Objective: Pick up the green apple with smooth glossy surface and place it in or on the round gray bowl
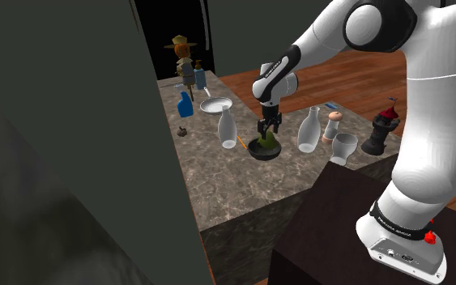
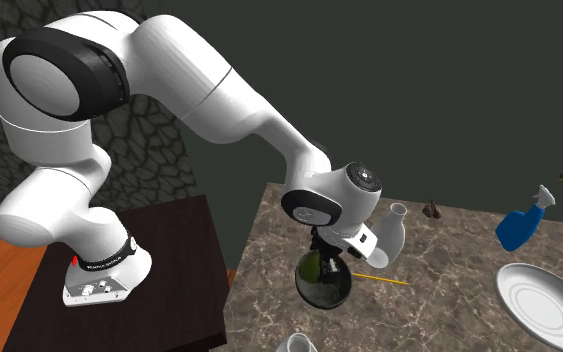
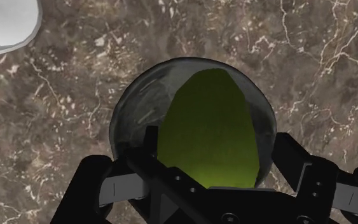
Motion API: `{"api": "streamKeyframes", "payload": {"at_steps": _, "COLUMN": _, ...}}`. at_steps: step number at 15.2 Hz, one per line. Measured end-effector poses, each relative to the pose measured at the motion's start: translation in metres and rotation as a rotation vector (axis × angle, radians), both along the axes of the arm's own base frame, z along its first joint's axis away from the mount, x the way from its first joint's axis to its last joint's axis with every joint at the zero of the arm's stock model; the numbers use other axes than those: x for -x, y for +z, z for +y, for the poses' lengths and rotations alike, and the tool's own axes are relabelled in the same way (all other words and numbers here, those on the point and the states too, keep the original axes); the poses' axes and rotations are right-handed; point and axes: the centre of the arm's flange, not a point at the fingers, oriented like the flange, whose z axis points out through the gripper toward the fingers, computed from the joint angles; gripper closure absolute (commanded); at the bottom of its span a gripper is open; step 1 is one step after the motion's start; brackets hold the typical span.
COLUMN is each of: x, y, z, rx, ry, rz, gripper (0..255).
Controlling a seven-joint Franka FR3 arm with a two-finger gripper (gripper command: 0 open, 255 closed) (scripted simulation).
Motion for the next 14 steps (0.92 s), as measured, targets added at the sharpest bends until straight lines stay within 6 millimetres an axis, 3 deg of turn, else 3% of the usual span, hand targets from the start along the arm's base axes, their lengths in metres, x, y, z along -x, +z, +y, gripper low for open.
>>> {"api": "streamKeyframes", "payload": {"at_steps": 5, "x": 0.000, "y": 0.000, "z": 0.000, "rx": 0.000, "ry": 0.000, "rz": 0.000, "gripper": 0}}
{"api": "streamKeyframes", "payload": {"at_steps": 9, "x": -0.004, "y": 0.037, "z": -0.006, "rx": 0.000, "ry": 0.000, "rz": -0.001, "gripper": 0}}
{"api": "streamKeyframes", "payload": {"at_steps": 14, "x": -0.006, "y": 0.049, "z": -0.005, "rx": 0.000, "ry": 0.000, "rz": 0.000, "gripper": 0}}
